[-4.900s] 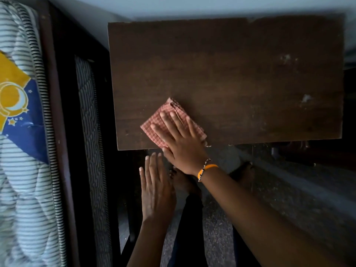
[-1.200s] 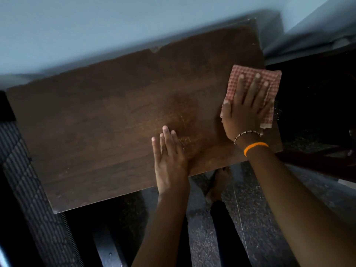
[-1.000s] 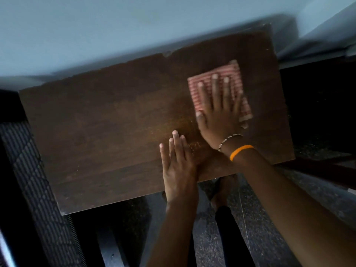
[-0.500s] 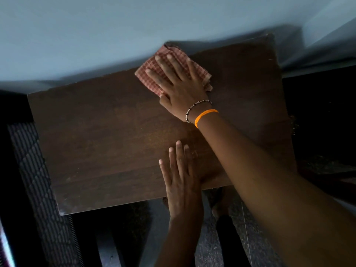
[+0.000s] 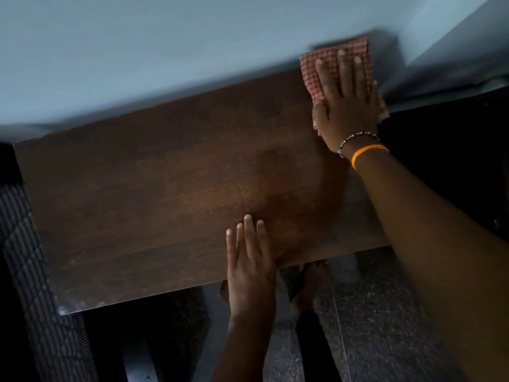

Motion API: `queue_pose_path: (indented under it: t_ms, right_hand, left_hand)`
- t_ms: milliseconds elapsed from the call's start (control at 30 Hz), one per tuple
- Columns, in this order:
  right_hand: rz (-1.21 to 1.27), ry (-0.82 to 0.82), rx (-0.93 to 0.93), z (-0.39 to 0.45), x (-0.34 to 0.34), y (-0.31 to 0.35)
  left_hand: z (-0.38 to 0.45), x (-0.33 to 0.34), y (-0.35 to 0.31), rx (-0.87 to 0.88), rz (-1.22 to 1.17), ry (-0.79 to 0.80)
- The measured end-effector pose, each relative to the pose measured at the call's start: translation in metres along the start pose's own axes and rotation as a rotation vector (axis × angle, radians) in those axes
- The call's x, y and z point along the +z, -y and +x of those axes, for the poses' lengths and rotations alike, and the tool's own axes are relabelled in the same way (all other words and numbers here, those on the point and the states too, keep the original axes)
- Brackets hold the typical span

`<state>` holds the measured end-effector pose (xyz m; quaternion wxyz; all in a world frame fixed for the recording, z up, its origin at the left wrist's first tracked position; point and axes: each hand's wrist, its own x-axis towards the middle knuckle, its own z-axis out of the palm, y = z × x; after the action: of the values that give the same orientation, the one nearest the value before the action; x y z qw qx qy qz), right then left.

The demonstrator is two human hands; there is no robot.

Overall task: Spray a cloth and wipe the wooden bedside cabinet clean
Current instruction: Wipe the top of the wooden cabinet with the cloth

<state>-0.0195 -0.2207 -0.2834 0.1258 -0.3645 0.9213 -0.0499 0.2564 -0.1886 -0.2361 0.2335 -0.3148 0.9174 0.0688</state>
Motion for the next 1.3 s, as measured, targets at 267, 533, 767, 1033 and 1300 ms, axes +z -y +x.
queue_pose_path:
  t_ms: [267, 533, 767, 1033, 1300]
  right_hand:
    - [0.004, 0.016, 0.021, -0.045, 0.006, -0.005]
    - [-0.031, 0.038, 0.03, -0.147, 0.023, -0.028]
    - [-0.037, 0.077, 0.049, -0.219, 0.032, -0.038]
    - [-0.133, 0.058, -0.154, -0.219, 0.03, -0.049]
    - [-0.113, 0.008, -0.076, -0.219, 0.044, -0.024]
  left_hand:
    - [0.0, -0.004, -0.005, -0.018, -0.022, -0.014]
    - [-0.005, 0.003, -0.006, -0.033, -0.011, -0.072]
    - [-0.003, 0.0, -0.002, -0.016, -0.052, -0.109]
    - [-0.005, 0.011, 0.001, -0.026, 0.007, -0.14]
    - [-0.028, 0.027, 0.004, -0.068, 0.063, -0.17]
